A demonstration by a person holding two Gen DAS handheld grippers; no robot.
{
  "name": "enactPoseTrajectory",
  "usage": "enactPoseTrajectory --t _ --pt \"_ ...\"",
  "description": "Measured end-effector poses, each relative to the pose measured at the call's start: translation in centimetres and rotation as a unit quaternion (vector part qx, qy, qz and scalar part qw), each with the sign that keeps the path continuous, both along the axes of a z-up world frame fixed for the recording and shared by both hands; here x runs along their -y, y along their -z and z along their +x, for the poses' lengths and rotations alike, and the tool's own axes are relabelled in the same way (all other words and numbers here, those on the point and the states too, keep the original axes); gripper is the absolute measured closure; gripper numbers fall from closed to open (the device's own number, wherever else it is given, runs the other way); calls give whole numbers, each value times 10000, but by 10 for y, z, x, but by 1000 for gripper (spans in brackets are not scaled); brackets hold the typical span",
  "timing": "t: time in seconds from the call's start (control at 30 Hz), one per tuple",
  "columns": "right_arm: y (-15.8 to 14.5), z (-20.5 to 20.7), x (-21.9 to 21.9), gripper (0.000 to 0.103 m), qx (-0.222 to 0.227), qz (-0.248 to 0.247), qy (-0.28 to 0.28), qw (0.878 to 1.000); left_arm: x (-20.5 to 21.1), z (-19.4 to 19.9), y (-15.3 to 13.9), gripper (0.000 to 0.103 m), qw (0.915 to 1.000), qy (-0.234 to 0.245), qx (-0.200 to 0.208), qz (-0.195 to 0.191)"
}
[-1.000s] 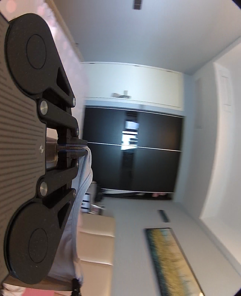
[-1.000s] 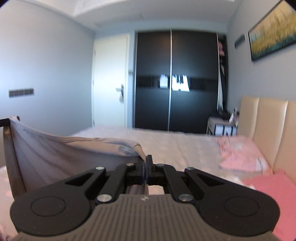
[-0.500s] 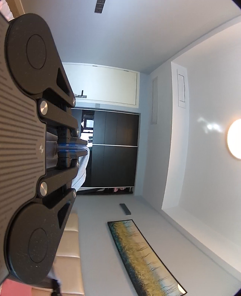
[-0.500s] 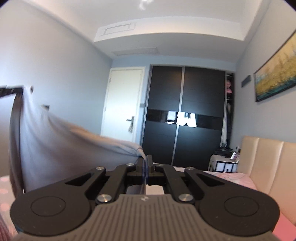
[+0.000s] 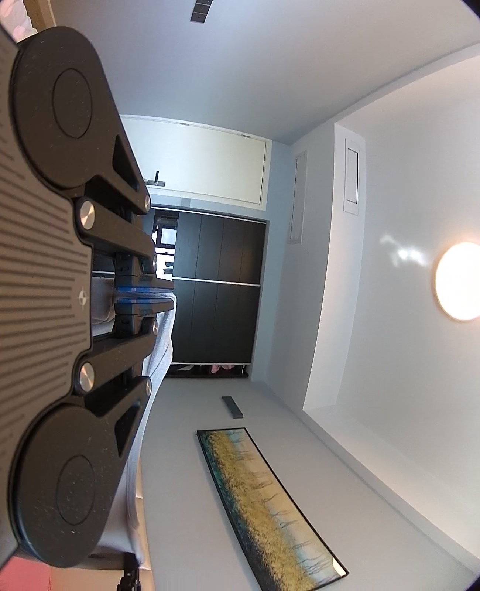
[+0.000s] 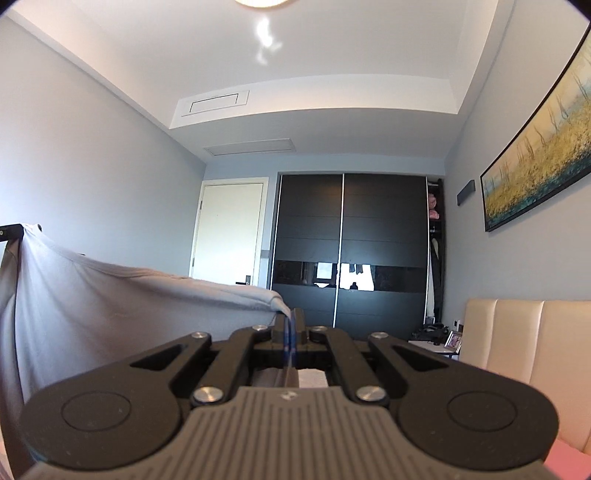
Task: Fold clothes
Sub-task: 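Raise the taupe shirt again with both grippers and shake it, then lay the taupe shirt flat on the bed and open both grippers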
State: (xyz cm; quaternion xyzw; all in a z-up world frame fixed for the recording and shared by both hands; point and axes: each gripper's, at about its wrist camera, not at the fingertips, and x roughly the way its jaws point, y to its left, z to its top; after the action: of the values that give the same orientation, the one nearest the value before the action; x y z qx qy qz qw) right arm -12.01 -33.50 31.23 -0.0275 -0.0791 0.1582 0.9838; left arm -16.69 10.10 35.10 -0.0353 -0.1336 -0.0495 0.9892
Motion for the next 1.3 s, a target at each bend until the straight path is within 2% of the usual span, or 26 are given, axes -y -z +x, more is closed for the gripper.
enactPoseTrajectory --t 0.13,0.3,0.4,0.47,0.63,0.77,0.87,0.97,1.13,1.3 --pt "-4 -13 1 101 154 3 -30 9999 -4 -8 3 102 10000 -41 5 89" --pt "-7 -1 -6 101 208 5 -52 9998 -13 10 2 102 9999 -102 3 128" --pt "0 25 -12 101 -36 -27 -64 10000 -17 38 12 102 9991 -69 -378 171" --pt "16 54 -17 101 -391 -70 -39 9992 -21 68 30 102 9962 -83 -839 203" --pt "70 132 -31 101 -1386 -323 33 9898 -32 148 85 102 9824 -175 -1838 265" --pt "116 203 -46 101 -2156 -684 67 9741 -33 217 132 102 9634 -195 -2621 518" --pt "152 256 -56 101 -2650 -965 89 9594 -34 267 169 102 9442 -177 -3196 770" --pt "189 309 -63 101 -3159 -1084 125 9425 -37 316 210 102 9230 -167 -3756 825" --pt "262 379 -79 101 -3755 -1457 241 9150 -36 381 272 102 8913 -227 -4365 1209" --pt "317 437 -86 101 -4281 -1581 360 8891 -33 427 321 102 8668 -246 -4784 1383"
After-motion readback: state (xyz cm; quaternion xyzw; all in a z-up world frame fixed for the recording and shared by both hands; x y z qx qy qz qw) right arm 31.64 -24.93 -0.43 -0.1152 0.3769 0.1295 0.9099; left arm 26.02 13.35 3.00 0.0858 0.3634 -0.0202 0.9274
